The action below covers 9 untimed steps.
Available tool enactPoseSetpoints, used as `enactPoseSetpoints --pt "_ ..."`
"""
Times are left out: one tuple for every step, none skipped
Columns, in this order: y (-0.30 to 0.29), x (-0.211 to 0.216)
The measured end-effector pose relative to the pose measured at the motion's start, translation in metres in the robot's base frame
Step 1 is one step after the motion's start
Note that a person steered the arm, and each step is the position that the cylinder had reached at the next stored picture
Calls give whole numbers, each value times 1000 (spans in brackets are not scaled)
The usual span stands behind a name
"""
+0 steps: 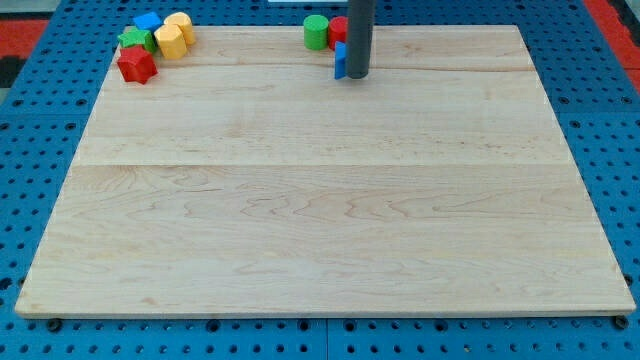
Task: Move blue triangle into red circle
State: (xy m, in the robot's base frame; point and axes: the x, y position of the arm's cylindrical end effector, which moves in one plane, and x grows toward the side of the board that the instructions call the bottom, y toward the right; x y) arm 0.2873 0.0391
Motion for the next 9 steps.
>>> enactPoseSetpoints --pt "-19 0" --pt "-38 0" --pt "-55 0" --pt "-76 0" --pt "-92 -7" --pt "-99 -17" --pt "-107 -30" --pt "-107 -25" --pt "-67 4"
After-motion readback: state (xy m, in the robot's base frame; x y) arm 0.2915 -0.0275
